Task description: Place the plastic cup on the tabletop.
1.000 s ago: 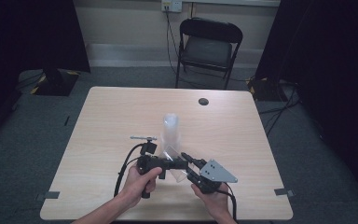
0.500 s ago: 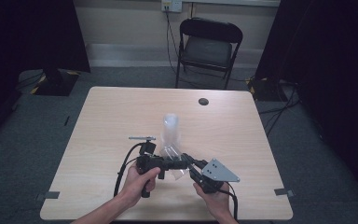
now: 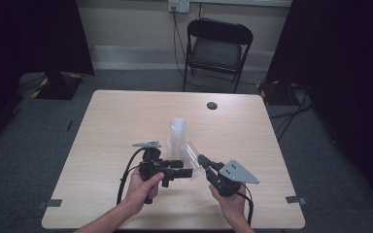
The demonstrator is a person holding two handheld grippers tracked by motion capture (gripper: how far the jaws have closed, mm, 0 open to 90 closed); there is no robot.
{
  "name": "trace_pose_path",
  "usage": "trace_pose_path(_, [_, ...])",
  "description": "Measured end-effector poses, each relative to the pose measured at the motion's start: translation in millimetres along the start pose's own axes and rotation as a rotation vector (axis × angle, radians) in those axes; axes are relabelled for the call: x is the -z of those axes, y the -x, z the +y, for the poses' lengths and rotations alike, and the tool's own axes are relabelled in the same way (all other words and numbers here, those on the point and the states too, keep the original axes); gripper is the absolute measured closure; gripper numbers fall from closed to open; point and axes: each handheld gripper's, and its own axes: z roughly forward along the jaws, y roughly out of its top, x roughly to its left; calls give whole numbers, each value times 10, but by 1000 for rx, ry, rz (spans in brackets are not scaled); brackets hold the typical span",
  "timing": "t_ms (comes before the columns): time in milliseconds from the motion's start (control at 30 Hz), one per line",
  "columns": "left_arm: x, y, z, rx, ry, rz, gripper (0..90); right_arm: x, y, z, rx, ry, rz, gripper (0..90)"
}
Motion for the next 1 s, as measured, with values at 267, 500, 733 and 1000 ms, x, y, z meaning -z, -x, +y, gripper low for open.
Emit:
trace_pose_path(267, [88,81,47,-138,25,110,236,34,59,47,-26,-34,4,882])
trace_pose_path(500, [206,107,9,-235,9,211,260,43,91,65,-54,-92,17,888])
trace_pose_path(733, [220,59,-111,-300,-70,323,311,32,91,52,-91,-172,53,896])
trace_pose_path(1000, [183,54,-198,-379,-104,341,319,38,161,34,-175,-265,108,898])
